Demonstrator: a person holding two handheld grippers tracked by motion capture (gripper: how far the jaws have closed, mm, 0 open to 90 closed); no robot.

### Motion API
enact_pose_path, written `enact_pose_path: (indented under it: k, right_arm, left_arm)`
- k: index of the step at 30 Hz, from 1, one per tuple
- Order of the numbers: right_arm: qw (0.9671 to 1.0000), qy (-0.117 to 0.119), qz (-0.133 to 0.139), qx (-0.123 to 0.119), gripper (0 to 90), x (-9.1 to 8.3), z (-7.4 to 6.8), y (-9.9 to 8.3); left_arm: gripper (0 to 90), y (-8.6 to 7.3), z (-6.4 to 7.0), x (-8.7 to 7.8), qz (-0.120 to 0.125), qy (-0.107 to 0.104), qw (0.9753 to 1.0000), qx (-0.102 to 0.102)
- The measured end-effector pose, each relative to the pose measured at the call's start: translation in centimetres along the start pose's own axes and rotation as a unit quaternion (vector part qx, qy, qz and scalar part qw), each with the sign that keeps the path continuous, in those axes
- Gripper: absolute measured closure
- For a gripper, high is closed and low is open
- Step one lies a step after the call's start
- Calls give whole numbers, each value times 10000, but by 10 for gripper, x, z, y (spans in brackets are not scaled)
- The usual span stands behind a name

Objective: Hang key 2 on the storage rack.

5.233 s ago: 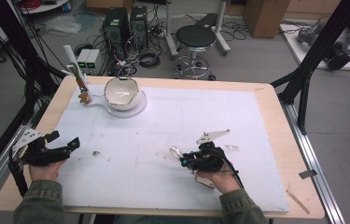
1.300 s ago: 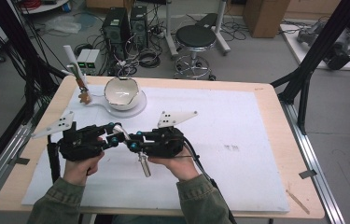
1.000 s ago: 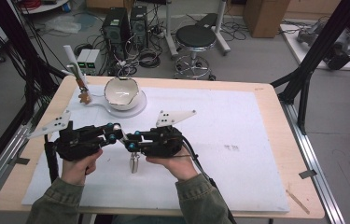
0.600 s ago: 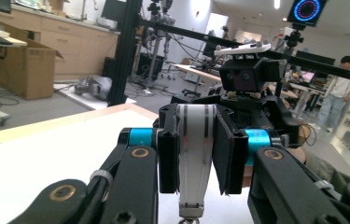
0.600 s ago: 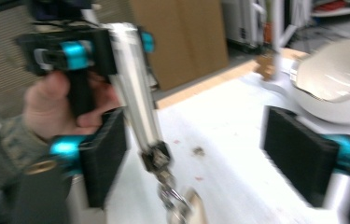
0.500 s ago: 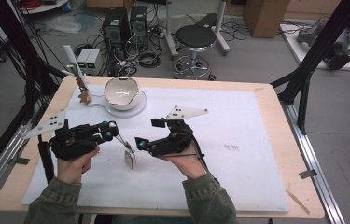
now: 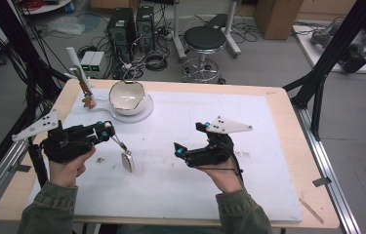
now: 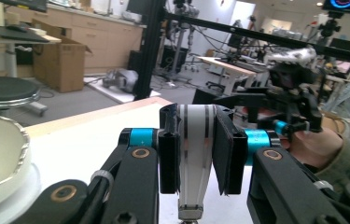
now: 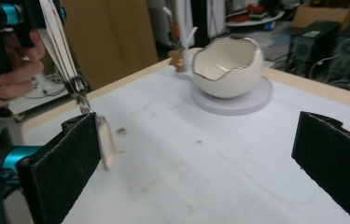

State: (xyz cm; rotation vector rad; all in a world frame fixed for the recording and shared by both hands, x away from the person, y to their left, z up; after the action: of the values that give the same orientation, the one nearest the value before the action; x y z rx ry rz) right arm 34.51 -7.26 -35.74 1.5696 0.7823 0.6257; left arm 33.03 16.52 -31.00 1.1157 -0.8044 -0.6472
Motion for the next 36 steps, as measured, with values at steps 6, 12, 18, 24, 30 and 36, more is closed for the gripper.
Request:
enact_pose_path:
  k: [6, 12, 18, 24, 30, 36]
  right_arm:
    - [9993, -365, 23, 47, 3, -29, 24, -19]
    - [9978, -652, -31, 83, 4, -50, 39, -37]
    - [9968, -737, -167, 252, 4, -67, 50, -56]
    - [9956, -884, -116, 290, 4, -80, 59, -62]
    - [9950, -972, -76, 219, 4, -89, 65, -62]
    - [9945, -1020, -115, 195, 4, -96, 71, -70]
  left_arm:
    - [738, 9, -18, -7, -27, 212, 9997, 82]
    - [739, 15, -36, -13, -146, 376, 9991, 140]
    - [738, 27, -54, -21, -19, 415, 9991, -122]
    - [739, 41, -72, -30, 113, 592, 9981, -149]
    - [739, 57, -84, -33, 145, 604, 9979, -168]
    - [738, 73, -99, -37, 55, 827, 9966, 14]
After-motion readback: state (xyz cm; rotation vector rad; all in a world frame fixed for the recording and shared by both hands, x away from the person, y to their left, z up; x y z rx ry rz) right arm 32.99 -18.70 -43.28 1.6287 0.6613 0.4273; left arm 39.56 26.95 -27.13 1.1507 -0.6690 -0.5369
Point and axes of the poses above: each handheld gripper's, and its own axes: x roughly forward along the jaws, y roughly out of its top, z roughly to its right, the point moved 10 cm from there along x, roughly forward along the jaws, and after that the axes turned 15 degrees about z, right-handed, at the moved point
